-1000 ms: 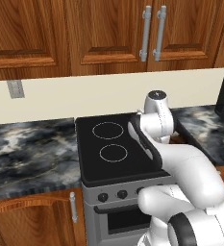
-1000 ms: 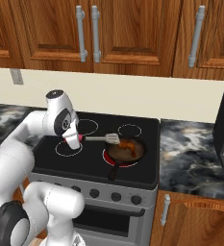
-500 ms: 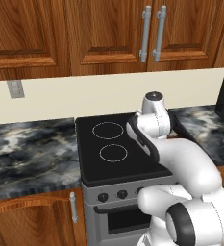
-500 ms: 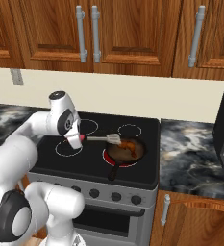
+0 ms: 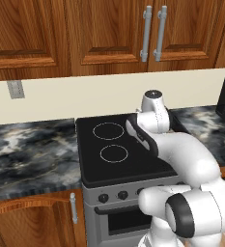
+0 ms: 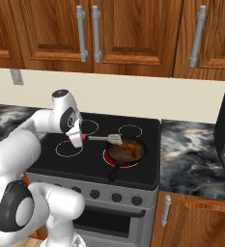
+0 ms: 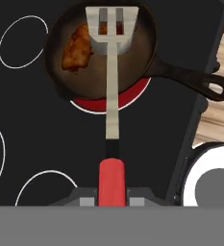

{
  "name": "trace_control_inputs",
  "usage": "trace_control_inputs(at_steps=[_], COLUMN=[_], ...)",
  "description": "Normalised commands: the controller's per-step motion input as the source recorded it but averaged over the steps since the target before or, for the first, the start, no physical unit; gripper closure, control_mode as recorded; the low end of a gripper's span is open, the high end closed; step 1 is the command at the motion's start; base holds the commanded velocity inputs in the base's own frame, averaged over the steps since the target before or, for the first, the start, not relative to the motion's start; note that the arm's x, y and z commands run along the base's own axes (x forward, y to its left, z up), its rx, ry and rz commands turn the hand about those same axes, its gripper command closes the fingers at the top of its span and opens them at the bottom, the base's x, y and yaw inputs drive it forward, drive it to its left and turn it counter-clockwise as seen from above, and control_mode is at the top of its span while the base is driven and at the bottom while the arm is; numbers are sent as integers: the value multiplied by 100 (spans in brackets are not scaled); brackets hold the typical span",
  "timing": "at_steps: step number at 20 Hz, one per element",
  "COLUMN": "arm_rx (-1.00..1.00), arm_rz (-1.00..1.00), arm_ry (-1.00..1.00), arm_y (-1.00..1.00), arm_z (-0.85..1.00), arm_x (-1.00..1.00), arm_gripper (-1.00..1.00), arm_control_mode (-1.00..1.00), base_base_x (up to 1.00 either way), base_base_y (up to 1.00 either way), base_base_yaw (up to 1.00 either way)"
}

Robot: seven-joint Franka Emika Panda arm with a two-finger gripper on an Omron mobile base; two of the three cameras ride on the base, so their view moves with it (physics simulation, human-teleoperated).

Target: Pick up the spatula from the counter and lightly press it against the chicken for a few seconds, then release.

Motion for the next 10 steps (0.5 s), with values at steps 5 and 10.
trace_control_inputs(at_steps=[5, 10], arm_rx=[4, 2], arm_rz=[0, 0], arm_ry=[5, 3], arm_y=[-2, -3], arm_z=[-7, -11], arm_x=[5, 6], arm_gripper=[100, 100], arm_control_mode=[-100, -100], base_base_x=[0, 0], base_base_y=[0, 0], base_base_yaw=[0, 0])
